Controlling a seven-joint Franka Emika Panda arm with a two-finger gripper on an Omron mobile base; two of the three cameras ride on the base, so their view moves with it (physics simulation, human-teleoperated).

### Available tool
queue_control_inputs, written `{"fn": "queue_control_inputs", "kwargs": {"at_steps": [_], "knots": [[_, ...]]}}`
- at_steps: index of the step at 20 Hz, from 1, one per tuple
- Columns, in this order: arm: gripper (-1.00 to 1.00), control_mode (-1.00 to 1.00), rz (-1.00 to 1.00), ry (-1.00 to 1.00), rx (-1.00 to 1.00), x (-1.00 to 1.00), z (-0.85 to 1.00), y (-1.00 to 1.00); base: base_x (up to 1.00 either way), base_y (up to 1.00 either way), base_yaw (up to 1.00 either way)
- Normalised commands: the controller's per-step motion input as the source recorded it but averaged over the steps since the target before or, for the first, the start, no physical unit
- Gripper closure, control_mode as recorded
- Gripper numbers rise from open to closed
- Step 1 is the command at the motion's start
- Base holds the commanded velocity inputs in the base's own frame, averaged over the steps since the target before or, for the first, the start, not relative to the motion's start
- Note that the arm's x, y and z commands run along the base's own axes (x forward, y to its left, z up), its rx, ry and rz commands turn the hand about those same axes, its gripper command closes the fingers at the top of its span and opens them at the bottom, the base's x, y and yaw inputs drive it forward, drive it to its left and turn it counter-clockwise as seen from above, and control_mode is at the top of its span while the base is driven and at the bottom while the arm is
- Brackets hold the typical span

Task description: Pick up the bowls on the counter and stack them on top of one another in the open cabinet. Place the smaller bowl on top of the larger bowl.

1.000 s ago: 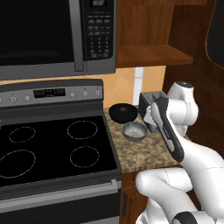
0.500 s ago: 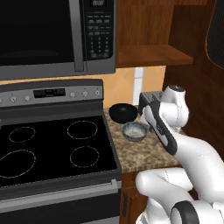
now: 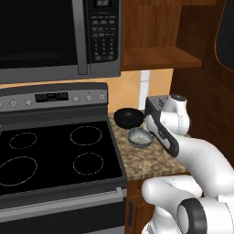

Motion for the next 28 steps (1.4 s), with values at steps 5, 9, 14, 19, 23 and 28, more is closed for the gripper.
{"fn": "queue_control_inputs", "kwargs": {"at_steps": [5, 9, 14, 19, 23, 28], "knots": [[-1.0, -1.0, -0.06, 0.0, 0.0, 0.16, -0.25, 0.03, 0.0, 0.0, 0.0], [-1.0, -1.0, -0.03, 0.0, 0.0, 0.26, -0.11, 0.0, 0.0, 0.0, 0.0], [-1.0, -1.0, -0.02, 0.0, 0.0, 0.32, -0.09, 0.0, 0.0, 0.0, 0.0], [-1.0, -1.0, 0.0, 0.01, 0.0, 0.29, -0.08, 0.0, 0.0, 0.0, 0.0], [-1.0, -1.0, 0.0, 0.01, 0.0, 0.23, -0.2, 0.0, 0.0, 0.0, 0.0], [-1.0, -1.0, 0.0, 0.0, 0.0, 0.14, -0.29, 0.0, 0.0, 0.0, 0.0]]}}
